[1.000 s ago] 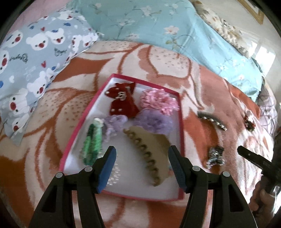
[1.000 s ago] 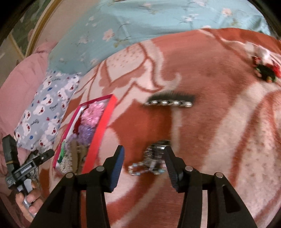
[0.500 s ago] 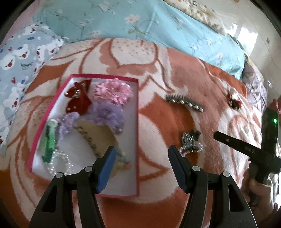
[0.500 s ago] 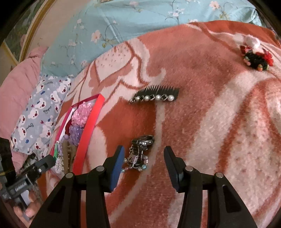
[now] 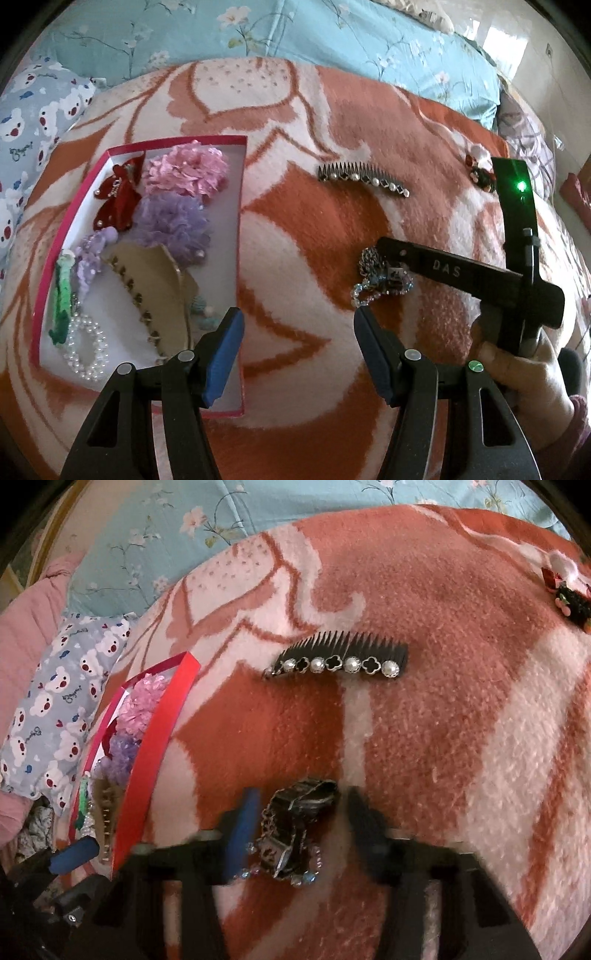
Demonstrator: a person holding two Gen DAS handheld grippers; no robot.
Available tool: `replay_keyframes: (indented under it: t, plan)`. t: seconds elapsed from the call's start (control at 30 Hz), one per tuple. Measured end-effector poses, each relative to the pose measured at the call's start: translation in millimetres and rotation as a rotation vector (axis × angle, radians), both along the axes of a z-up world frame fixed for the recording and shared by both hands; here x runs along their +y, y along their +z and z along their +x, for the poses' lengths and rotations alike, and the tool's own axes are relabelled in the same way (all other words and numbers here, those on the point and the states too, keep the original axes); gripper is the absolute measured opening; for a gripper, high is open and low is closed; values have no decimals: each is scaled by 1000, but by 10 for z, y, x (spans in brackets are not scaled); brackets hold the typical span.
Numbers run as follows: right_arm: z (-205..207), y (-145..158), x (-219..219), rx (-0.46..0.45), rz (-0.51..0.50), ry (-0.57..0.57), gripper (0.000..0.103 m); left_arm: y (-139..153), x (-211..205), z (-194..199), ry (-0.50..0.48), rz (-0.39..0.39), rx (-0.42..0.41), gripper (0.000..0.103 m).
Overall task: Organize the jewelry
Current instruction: 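Grasp silver beaded chain with left tool while right tool grasps silver rhinestone clip, then carry silver chain with left tool while right tool carries rhinestone clip into box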
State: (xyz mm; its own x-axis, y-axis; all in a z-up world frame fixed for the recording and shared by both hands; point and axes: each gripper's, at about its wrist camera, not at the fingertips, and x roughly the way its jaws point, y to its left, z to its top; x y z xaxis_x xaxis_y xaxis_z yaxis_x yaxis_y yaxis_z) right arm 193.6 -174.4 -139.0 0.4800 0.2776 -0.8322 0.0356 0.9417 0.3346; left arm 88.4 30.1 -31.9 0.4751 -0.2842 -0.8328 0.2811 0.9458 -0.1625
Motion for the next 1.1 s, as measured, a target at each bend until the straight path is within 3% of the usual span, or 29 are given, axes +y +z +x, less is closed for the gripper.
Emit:
replay_keyframes:
  t: [0.37, 0.67, 0.7, 0.8, 1.1]
  plan:
    - [-205, 231, -330, -56, 87, -20, 32, -224, -427, 208, -108, 31, 38, 61]
    - [-360, 489, -684, -107, 115, -80, 31, -645, -836, 540, -196, 51, 103, 59]
    - [-370, 511, -700, -113, 116, -83, 31, -689, -880, 564, -203, 56, 101, 55]
    - [-397, 548, -719, -120, 116, -85, 31, -734, -945, 588, -221, 50, 102, 8]
    - [-452, 596, -623, -127, 116, -60, 31, -329, -586, 358, -168, -36, 15, 7]
